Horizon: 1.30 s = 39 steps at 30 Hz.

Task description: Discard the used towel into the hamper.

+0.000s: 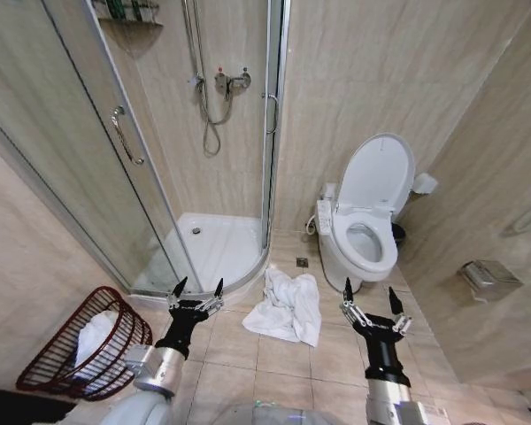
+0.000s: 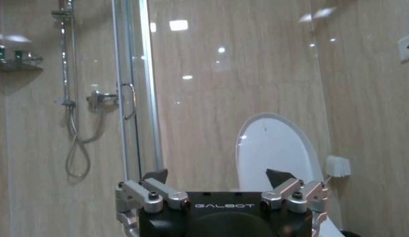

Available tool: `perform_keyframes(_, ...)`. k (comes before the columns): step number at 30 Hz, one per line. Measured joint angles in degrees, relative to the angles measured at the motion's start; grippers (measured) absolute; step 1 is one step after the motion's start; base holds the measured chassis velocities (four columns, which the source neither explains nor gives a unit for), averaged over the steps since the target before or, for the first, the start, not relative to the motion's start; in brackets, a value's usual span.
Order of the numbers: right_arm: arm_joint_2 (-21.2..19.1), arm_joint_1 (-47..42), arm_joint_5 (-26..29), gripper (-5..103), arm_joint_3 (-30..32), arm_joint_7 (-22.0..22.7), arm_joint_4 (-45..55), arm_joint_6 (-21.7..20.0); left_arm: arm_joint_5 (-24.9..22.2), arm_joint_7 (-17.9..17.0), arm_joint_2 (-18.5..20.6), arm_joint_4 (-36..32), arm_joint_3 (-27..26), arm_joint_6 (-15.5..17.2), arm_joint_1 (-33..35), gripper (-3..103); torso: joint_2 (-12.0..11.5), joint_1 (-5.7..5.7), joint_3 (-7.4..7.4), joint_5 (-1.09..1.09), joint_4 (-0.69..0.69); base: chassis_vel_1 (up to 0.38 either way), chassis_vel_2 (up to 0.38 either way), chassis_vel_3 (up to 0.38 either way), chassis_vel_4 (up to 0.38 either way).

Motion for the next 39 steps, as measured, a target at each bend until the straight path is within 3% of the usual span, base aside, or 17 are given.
perform_keyframes(8, -3.76, 2.82, 7.69, 99, 10.9, -0.49, -6.41, 2.63, 0.0, 0.0, 0.0, 0.0, 0.0, 0.0, 0.0, 100, -2.25, -1.02, -1.21, 0.01, 0.0, 0.0, 0.0, 0.0, 0.0)
perform_keyframes(12, -5.45, 4.44, 10.13, 99, 13.26, -0.68, -10.07, 3.87, 0.0, 0.0, 0.0, 0.0, 0.0, 0.0, 0.0, 100, -3.26, -1.47, -1.77, 0.01, 0.0, 0.0, 0.0, 0.0, 0.0)
perform_keyframes(23, -5.53, 6.14, 9.31, 100, 12.56, -2.91, -12.06, 4.84, 0.0, 0.0, 0.0, 0.0, 0.0, 0.0, 0.0, 100, -5.81, -2.57, -3.23, 0.0, 0.0, 0.0, 0.0, 0.0, 0.0)
perform_keyframes(39, -4.29, 6.27, 8.54, 100, 10.56, -3.02, -15.54, 9.65, 0.0, 0.0, 0.0, 0.0, 0.0, 0.0, 0.0, 100, -9.97, -4.28, -5.68, -0.01, 0.0, 0.0, 0.0, 0.0, 0.0)
